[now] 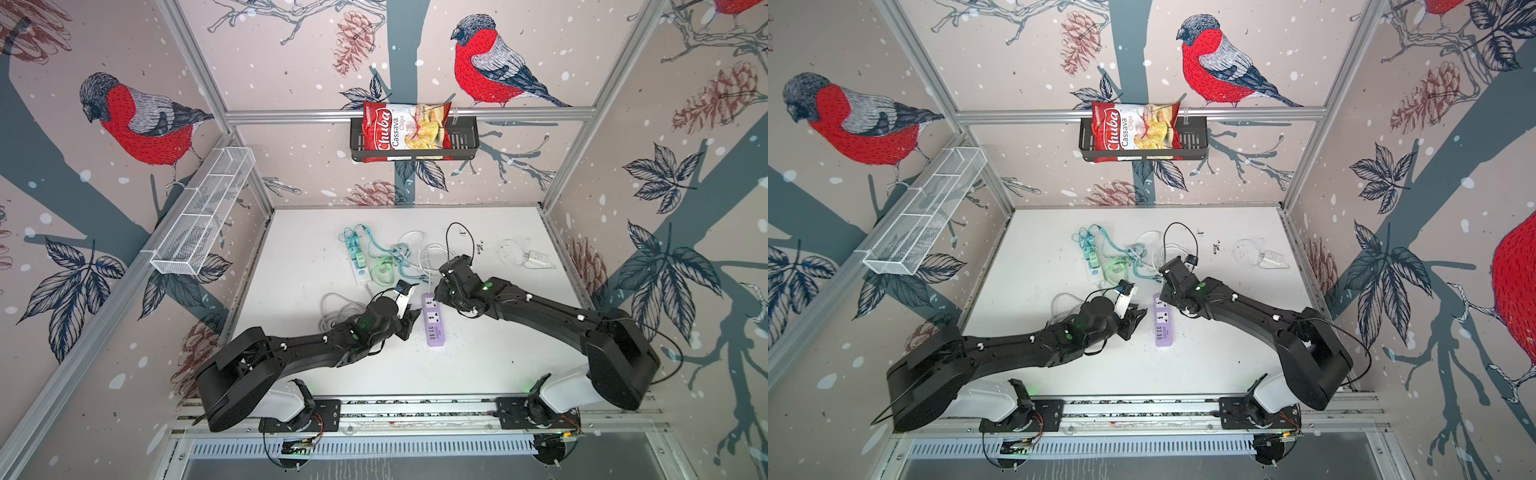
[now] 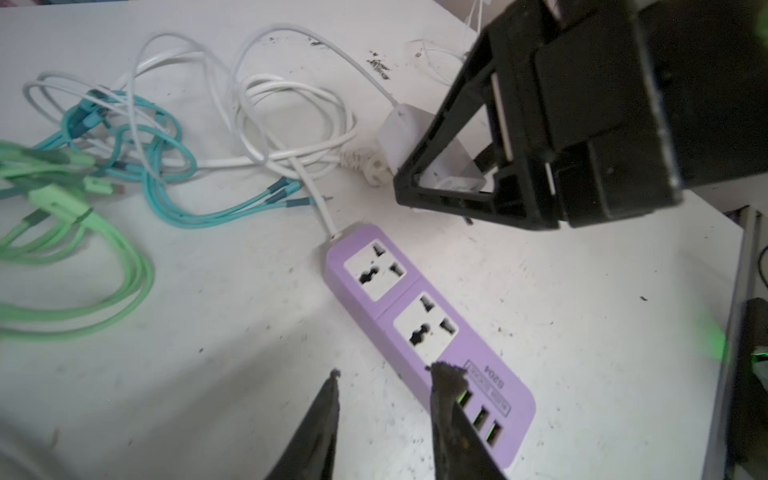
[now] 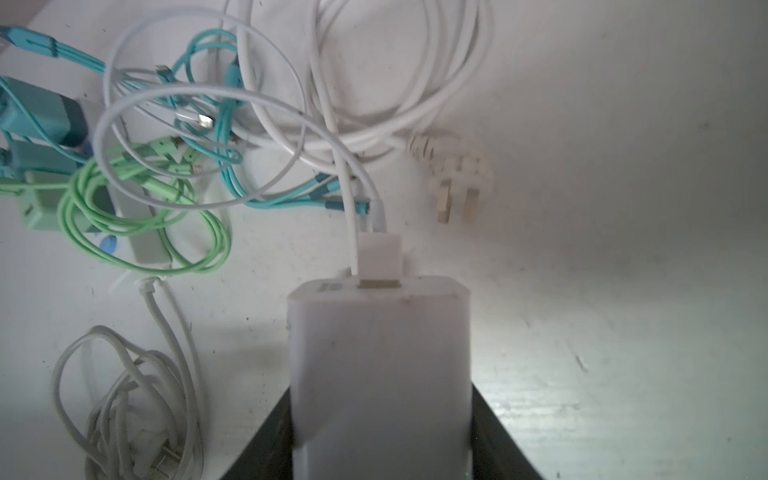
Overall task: Insert the plug
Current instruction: 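Carry the white charger toward the left gripper while the left gripper approaches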
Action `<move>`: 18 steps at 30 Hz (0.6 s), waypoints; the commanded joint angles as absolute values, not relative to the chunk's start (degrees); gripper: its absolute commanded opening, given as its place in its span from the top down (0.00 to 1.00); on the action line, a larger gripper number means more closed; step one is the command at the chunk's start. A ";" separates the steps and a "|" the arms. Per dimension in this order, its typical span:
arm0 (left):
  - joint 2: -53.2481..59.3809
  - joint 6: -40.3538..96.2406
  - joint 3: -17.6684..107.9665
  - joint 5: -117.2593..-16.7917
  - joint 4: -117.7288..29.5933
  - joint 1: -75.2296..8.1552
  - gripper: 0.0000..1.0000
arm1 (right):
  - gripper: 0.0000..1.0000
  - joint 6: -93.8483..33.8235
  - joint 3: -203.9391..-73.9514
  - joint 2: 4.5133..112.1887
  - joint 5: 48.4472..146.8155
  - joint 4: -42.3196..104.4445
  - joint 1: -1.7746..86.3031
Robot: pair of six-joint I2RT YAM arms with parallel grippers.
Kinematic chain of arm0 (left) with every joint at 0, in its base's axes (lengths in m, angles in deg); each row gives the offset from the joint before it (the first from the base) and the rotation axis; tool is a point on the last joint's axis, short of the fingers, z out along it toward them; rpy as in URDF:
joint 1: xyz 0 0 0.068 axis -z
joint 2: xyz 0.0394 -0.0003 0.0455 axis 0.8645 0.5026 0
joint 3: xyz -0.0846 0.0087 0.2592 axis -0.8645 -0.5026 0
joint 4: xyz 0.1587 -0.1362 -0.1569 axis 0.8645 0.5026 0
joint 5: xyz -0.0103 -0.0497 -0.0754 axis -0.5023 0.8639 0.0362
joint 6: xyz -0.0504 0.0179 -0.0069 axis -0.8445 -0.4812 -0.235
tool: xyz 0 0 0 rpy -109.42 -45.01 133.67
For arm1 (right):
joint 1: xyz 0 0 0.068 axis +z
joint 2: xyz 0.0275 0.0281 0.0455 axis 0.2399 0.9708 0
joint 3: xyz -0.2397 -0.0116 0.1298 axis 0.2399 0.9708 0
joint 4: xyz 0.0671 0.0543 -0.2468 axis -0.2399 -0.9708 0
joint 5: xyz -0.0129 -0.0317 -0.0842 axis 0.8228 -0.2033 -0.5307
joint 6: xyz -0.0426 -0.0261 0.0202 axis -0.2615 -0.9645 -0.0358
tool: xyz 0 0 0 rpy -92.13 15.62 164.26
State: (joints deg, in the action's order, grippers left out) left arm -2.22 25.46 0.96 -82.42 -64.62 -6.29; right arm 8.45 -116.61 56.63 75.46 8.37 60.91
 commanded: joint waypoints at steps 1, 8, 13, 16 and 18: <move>-5.27 17.58 -1.60 -90.76 -61.55 -6.13 0.63 | 0.56 15.72 -119.33 59.21 68.93 3.29 64.60; -12.87 15.31 -10.04 -94.44 -64.39 -5.95 0.62 | 0.58 19.66 -122.86 66.57 69.92 4.02 70.28; -15.11 16.26 -13.25 -94.67 -68.85 -5.96 0.57 | 0.54 21.73 -123.01 69.60 71.53 4.75 71.61; -14.60 18.37 -13.54 -93.73 -70.87 -5.95 0.56 | 0.49 22.33 -123.07 70.48 71.75 4.53 71.98; -13.00 19.85 -13.49 -93.38 -72.60 -5.98 0.53 | 0.42 22.25 -123.51 71.15 72.09 4.05 71.98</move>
